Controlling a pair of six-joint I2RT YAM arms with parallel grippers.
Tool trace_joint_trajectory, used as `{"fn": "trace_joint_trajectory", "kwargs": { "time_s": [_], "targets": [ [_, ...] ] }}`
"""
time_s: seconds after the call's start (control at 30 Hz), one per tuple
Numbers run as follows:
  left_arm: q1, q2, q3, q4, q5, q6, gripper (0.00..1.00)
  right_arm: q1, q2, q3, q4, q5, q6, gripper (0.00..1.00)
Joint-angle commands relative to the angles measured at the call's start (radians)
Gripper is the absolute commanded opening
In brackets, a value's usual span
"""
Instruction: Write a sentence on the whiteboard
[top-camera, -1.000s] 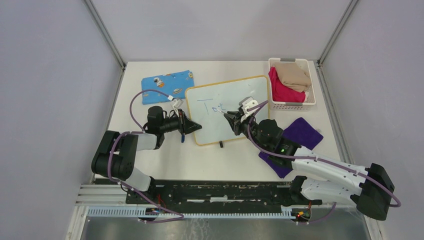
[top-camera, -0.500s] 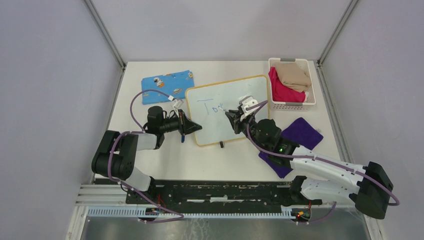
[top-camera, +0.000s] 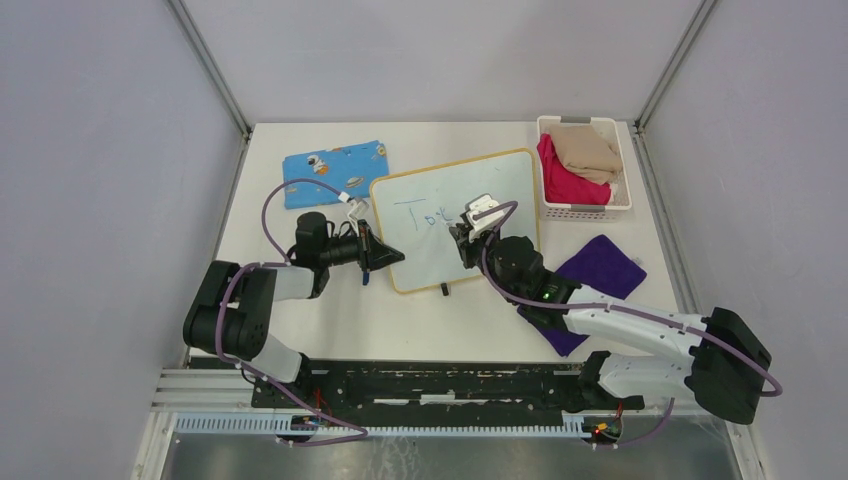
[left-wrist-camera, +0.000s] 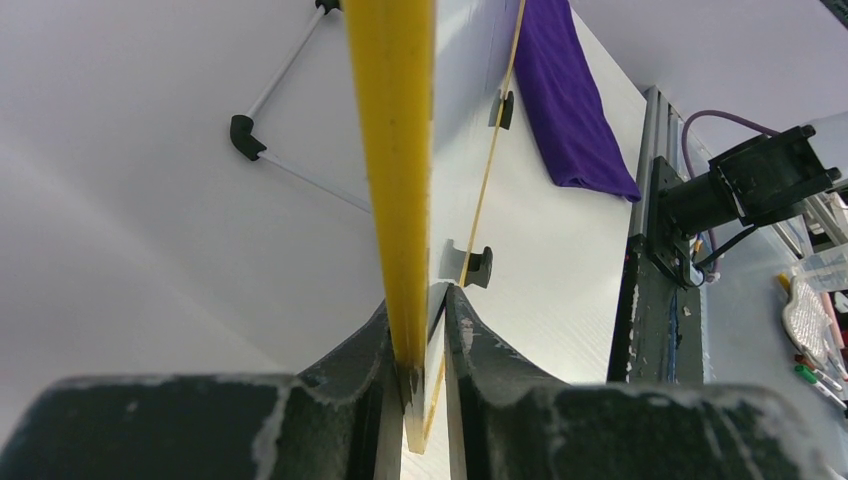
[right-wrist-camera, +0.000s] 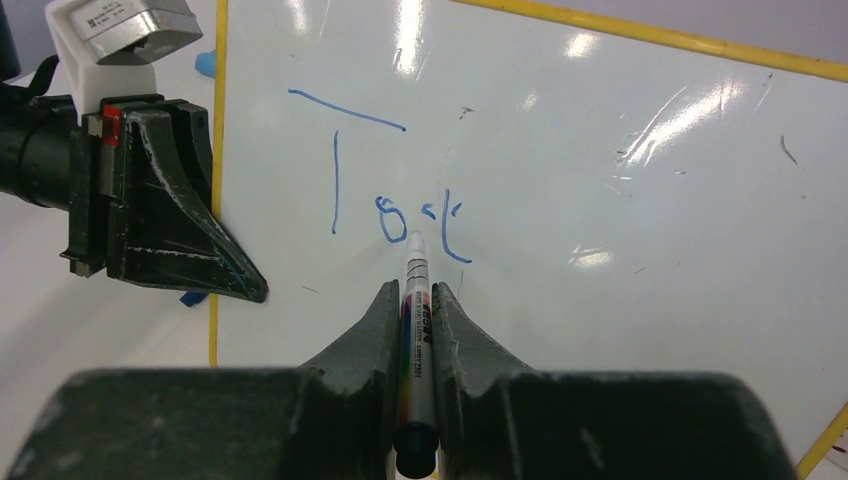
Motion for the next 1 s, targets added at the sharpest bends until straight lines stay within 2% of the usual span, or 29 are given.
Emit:
{"fn": "trace_joint_trajectory", "kwargs": {
  "time_s": [0.0,0.97],
  "targets": [
    [0.004,-0.005,0.017,-0.041,-0.023,0.067,0.2,0.0,0.02,0.061,0.043,0.044,-0.002,0.0],
    [-0.002,-0.012,0.035,-0.101,-0.037,0.097,0.18,-0.018,0.071,0.071,0.115,0.048,0.023,0.0]
  ]
}}
